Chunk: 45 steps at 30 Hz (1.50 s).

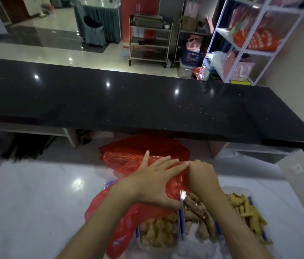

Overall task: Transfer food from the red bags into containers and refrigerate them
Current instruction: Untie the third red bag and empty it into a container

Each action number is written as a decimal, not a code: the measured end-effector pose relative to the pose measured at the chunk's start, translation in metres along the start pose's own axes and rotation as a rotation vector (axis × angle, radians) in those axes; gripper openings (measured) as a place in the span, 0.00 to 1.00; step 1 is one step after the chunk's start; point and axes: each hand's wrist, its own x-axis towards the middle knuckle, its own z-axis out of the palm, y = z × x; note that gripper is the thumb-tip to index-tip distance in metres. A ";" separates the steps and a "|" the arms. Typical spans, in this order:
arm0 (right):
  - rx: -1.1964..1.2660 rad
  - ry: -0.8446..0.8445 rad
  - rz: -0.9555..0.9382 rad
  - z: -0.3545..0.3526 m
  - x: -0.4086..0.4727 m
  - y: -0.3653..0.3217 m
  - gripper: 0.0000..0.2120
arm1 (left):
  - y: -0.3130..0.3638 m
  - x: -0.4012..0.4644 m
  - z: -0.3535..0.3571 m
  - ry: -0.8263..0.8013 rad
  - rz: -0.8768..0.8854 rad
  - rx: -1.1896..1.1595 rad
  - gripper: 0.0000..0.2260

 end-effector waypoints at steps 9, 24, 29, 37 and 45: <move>0.087 0.067 0.103 0.008 -0.001 -0.010 0.04 | -0.025 0.007 0.020 0.199 -0.215 0.306 0.47; 0.093 0.081 0.024 0.028 0.015 -0.001 0.03 | -0.085 0.034 0.050 0.446 -0.335 0.310 0.15; 0.052 0.062 0.066 0.060 0.034 0.028 0.09 | -0.130 0.034 0.051 0.462 -0.294 0.417 0.15; 0.017 0.028 -0.129 0.115 0.069 0.037 0.45 | -0.182 0.048 0.076 0.229 -0.295 0.398 0.39; 0.074 -0.393 -0.124 0.142 0.106 0.039 0.37 | -0.220 0.061 0.098 -0.061 -0.314 0.253 0.37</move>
